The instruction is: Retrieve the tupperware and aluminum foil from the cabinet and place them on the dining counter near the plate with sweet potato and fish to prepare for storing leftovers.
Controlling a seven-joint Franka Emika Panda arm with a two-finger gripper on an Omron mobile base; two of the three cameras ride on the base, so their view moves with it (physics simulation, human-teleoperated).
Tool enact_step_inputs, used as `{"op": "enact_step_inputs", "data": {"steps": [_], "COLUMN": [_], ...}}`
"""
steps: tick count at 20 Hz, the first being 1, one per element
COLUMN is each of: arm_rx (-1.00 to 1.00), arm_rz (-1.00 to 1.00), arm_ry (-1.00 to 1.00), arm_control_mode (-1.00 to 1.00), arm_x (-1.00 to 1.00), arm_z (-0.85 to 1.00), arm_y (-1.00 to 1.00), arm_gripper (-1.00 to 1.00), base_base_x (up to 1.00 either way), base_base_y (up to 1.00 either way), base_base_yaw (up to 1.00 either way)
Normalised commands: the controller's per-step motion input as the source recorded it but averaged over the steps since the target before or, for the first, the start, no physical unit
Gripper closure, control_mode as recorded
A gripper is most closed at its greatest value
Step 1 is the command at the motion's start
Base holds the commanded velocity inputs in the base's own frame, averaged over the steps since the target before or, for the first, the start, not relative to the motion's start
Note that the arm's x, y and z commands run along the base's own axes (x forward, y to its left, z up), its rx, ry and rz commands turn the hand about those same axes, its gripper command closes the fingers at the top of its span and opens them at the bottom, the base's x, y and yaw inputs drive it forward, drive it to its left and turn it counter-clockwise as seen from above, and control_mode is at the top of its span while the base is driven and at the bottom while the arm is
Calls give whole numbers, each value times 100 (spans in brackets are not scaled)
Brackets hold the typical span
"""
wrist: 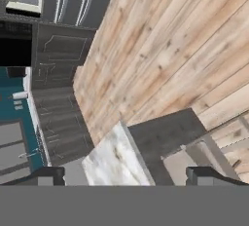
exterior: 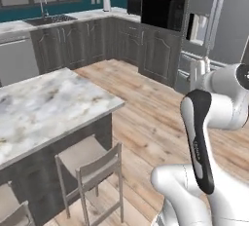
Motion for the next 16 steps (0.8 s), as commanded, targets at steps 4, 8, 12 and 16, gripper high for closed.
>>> {"op": "enact_step_inputs", "data": {"steps": [4,8,12,16], "arm_rx": [0,0,0,0], "arm_rz": [0,0,0,0], "arm_ry": [0,0,0,0], "arm_control_mode": [100,100,100,100], "arm_x": [0,0,0,0], "arm_z": [0,0,0,0], "arm_y": [0,0,0,0], "arm_gripper": [-100,-100,-100,-100], "base_base_x": [100,100,100,100], "base_base_y": [-66,-66,-17,0], "base_base_yaw": [-22,-9,17,40]}}
